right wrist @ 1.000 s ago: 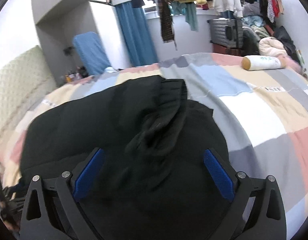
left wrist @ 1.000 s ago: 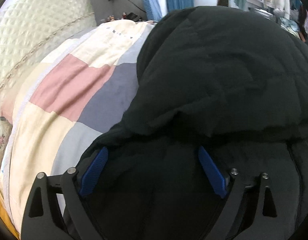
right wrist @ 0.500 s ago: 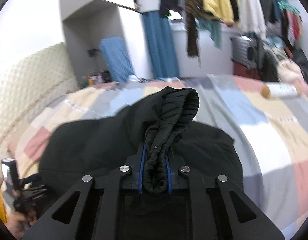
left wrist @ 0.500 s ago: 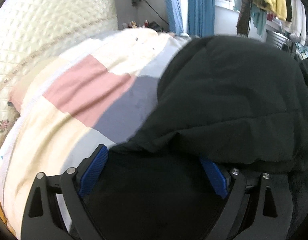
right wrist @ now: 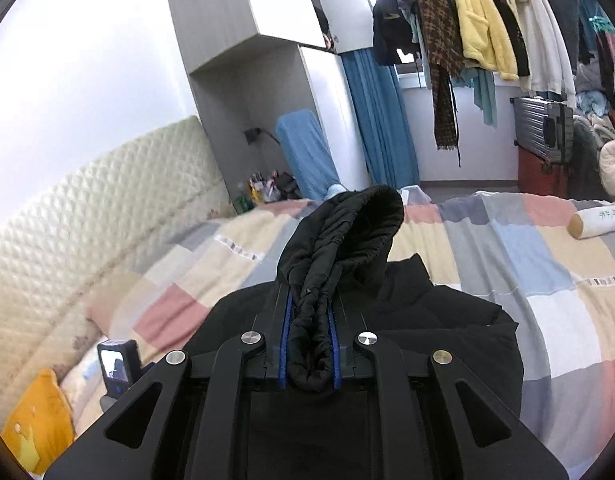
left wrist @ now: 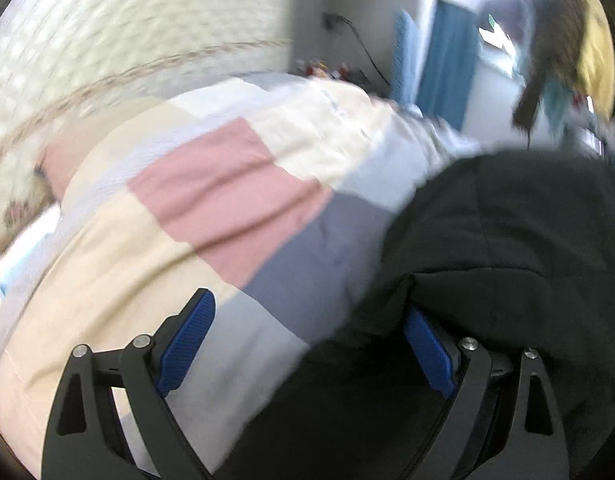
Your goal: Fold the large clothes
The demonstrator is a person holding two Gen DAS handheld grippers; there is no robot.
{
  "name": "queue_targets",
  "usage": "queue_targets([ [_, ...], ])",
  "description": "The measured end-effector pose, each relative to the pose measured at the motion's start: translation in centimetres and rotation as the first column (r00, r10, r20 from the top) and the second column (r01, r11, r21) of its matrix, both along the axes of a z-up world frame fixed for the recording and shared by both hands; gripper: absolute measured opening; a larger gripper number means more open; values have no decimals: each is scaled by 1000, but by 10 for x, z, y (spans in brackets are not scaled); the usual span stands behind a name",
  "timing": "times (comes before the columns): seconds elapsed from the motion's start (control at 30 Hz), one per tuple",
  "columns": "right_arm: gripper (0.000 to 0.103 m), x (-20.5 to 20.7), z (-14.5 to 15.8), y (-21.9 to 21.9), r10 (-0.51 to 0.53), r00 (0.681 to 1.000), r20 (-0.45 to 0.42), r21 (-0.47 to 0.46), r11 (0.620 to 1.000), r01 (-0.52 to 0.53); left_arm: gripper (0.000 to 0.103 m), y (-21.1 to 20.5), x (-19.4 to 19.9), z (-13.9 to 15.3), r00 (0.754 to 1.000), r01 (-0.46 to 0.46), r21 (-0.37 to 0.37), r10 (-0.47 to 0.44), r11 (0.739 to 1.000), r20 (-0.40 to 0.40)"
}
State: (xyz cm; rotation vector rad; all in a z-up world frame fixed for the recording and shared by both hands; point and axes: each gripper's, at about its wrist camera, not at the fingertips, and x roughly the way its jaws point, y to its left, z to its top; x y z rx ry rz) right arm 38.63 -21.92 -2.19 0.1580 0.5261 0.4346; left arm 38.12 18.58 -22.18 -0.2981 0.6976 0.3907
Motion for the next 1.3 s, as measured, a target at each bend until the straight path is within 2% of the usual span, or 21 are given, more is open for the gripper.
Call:
queue_targets([
  [0.03, 13, -1, -1, -2, -2, 1000, 3, 8, 1000, 2, 93, 10, -4, 3, 1000, -18, -36, 19, 999, 25],
  [0.13, 13, -4, -12, -9, -8, 1000, -4, 33, 999, 8, 93, 24, -13, 5, 997, -39, -82, 45, 996, 63],
  [0.23, 13, -3, -30, -14, -59, 998, 2, -9, 998, 59, 92, 39, -18, 16, 983, -146, -40, 149, 989, 109],
  [0.27, 13, -2, -40, -17, -84, 996, 8, -34, 996, 84, 92, 46, -19, 19, 978, -161, -54, 167, 985, 126],
  [0.37, 13, 9, -72, -32, -132, 990, -47, -44, 991, 130, 91, 75, -19, 14, 978, -152, -208, 178, 966, 111],
  [0.43, 13, 17, -94, -38, -165, 983, -82, -79, 984, 158, 91, 75, -23, 13, 978, -147, -208, 173, 967, 115],
  [0.5, 13, 27, -118, -51, -207, 969, -135, -87, 977, 196, 91, 67, -19, 12, 985, -118, -177, 137, 977, 100],
  [0.53, 13, 35, -135, -63, -232, 954, -188, -70, 972, 223, 91, 62, -16, 11, 989, -93, -169, 111, 981, 96],
  [0.63, 13, 47, -169, -83, -251, 929, -273, -31, 967, 253, 91, 41, -17, 10, 994, -30, -142, 45, 989, 104],
  [0.73, 15, 55, -190, -92, -237, 928, -289, -2, 969, 247, 91, 24, -11, 6, 995, 44, -128, -32, 991, 98],
  [0.83, 17, 57, -189, -86, -231, 934, -272, -52, 973, 225, 92, 5, -6, 4, 990, 128, -116, -119, 985, 78],
  [0.93, 27, 49, -182, -86, -216, 934, -284, -68, 976, 206, 93, -14, -7, 6, 971, 237, -96, -233, 967, 59],
  [1.0, 31, 37, -176, -87, -190, 940, -283, -76, 982, 175, 94, -24, -11, 8, 960, 278, -58, -277, 959, 39],
  [1.03, 38, 30, -174, -87, -174, 943, -282, -86, 984, 156, 96, -27, -13, 8, 955, 296, -48, -295, 954, 30],
  [1.07, 53, 21, -172, -88, -163, 947, -277, -101, 985, 140, 99, -34, -16, 9, 944, 330, -21, -330, 944, 6],
  [1.1, 62, 10, -169, -89, -161, 952, -262, -116, 984, 135, 100, -38, -19, 9, 938, 347, -2, -347, 938, -10],
  [1.13, 76, 0, -168, -91, -165, 956, -243, -130, 982, 136, 100, -45, -21, 8, 928, 371, 22, -370, 928, -39],
  [1.23, 78, -20, -174, -102, -204, 949, -240, -204, 966, 156, 100, -57, -23, 1, 906, 414, 72, -403, 907, -127],
  [1.3, 78, -21, -185, -111, -249, 929, -273, -263, 948, 177, 100, -61, -23, -5, 907, 406, 104, -387, 908, -165],
])
